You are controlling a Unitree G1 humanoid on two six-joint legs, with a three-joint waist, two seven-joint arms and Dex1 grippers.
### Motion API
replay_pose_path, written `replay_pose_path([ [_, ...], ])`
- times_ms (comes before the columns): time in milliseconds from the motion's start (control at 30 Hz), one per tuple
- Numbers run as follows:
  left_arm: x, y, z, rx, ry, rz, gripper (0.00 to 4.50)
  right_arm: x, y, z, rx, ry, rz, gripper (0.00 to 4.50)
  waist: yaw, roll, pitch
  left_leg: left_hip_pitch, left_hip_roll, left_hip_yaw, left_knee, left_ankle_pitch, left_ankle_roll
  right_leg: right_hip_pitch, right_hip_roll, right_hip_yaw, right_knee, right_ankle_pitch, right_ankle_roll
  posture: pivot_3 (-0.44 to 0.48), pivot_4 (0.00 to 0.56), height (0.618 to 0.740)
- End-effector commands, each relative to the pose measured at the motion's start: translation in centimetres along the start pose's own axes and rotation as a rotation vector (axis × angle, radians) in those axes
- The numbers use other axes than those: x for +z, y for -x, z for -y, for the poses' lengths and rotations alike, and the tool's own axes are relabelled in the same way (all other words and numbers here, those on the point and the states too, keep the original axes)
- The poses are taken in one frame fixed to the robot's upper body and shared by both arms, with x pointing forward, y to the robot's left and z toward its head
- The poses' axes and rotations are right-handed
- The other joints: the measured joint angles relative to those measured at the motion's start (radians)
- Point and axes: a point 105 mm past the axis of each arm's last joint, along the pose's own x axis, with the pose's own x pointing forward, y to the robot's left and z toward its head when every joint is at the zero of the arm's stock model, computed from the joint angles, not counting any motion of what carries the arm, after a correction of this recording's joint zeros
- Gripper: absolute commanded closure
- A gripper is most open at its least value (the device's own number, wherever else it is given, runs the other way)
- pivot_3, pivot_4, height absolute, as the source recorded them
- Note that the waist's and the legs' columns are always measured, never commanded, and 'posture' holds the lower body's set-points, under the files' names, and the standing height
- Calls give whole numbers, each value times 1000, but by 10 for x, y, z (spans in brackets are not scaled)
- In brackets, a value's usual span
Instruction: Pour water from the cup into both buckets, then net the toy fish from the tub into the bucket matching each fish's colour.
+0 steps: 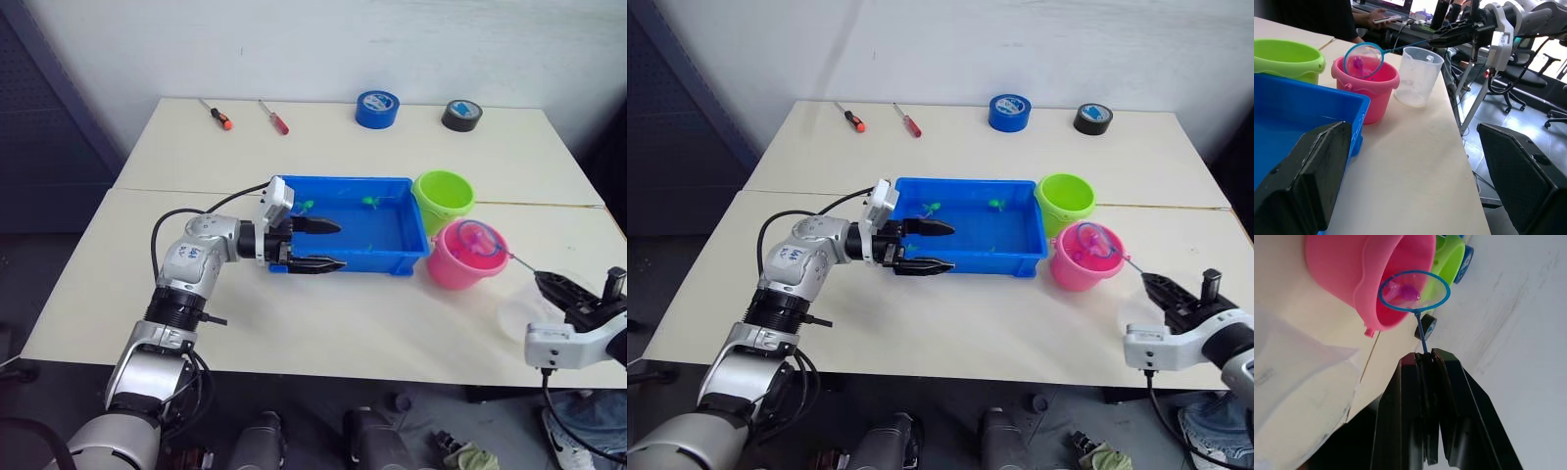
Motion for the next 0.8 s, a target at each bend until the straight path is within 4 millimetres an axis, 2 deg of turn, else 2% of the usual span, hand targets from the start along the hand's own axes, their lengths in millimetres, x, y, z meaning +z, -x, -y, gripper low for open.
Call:
replay_pose_path([
  [33, 12, 0, -3, 2, -47, 26, 29, 2, 3, 2, 19, 53, 50, 4500, 0, 0, 0, 0, 0, 0, 0, 0, 0, 0, 0, 0, 0, 0, 0, 0, 150, 740],
  [100, 13, -2, -4, 3, -46, 36, 29, -4, 2, 1, 32, 52, 35, 4500, 0, 0, 0, 0, 0, 0, 0, 0, 0, 0, 0, 0, 0, 0, 0, 0, 150, 740],
  [200, 11, -5, -2, -5, -46, 42, 29, -1, -1, 4, 10, 57, 54, 4500, -1, 0, 0, 0, 0, 1, 0, 0, 0, 0, 0, 1, 0, 0, 0, 0, 150, 740],
  [300, 11, -5, -1, -6, -47, 44, 29, -21, 0, 17, -46, 27, -33, 4500, -2, 0, 0, 1, 0, 2, 0, 0, 0, 0, 0, 2, 0, 0, 0, 0, 150, 740],
  [367, 10, -3, -2, -2, -46, 43, 29, -16, 0, 16, -42, 31, -10, 4500, -1, 0, 0, 1, 0, 2, 0, 0, 0, 0, 0, 3, 0, 0, 0, 0, 150, 740],
  [433, 10, -3, -3, 1, -47, 41, 29, 0, -2, 8, -12, 35, 53, 4500, 0, 0, 0, 1, 0, 2, 0, 0, 0, 0, 0, 3, 0, 0, 0, 0, 150, 740],
  [467, 10, -3, -4, 2, -49, 40, 29, 2, -2, 7, -10, 24, 56, 4500, 0, 0, 0, 1, 0, 2, 0, 0, 0, 0, 0, 4, 0, 0, 0, 0, 150, 740],
  [600, 13, -3, -6, 8, -51, 49, 29, -7, -2, 11, -23, 25, 6, 4500, -1, 0, 0, 1, -1, 3, 0, 0, 0, 0, 0, 4, 0, 0, 1, 0, 150, 740],
  [700, 14, -4, -7, 6, -51, 49, 29, 0, -2, 11, -27, 24, 38, 4500, -2, 0, 0, 1, 0, 4, 1, 0, 0, 0, 0, 4, 0, 0, 1, 0, 150, 740],
  [800, 14, -3, -9, 9, -54, 45, 29, -22, 1, 22, -66, 20, -47, 4500, -2, 0, 0, 1, 0, 4, 1, 0, 0, 0, 0, 5, 0, 0, 1, 0, 150, 740],
])
